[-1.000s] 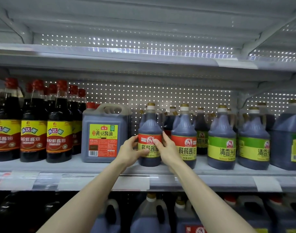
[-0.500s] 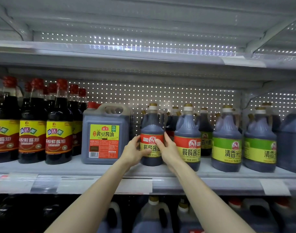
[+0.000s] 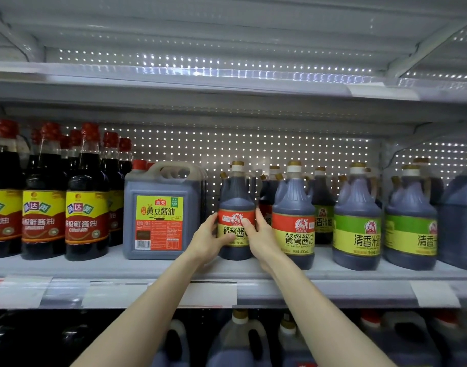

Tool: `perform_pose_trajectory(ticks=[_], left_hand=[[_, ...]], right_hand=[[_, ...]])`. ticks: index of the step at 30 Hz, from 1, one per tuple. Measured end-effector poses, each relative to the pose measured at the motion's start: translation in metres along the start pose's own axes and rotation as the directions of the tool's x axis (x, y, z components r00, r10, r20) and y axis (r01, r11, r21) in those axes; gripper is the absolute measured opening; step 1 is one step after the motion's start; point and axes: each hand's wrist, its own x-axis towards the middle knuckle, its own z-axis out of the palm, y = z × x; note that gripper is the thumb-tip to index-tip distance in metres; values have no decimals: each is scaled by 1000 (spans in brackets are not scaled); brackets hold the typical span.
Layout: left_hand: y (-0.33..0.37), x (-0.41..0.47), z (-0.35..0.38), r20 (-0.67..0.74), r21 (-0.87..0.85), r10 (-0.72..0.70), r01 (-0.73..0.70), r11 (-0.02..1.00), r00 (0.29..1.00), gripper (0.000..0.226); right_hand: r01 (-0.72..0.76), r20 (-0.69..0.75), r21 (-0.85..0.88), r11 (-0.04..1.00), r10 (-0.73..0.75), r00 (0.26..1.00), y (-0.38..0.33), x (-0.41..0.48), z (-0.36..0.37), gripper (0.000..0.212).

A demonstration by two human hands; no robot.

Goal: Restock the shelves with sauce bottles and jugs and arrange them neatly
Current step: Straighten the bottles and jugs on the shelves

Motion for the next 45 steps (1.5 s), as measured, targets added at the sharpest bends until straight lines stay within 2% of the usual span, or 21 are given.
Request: perform_pose_trajectory(ticks=[7,21,45], left_hand=[[-1,0,-1,18,-23,-32,32,999,999,67],[-5,3,-1,-35,-13,-15,14,1000,999,71],[1,-3,1,-58,64,0,3,998,998,72]], right_hand=[[5,8,-40,999,-5,1000,0,-1,-1,59],[46,3,-41,998,-46,999,-4,-6,-2,57],[22,7,-76,997,-22,1000,-12,-14,-2,58]])
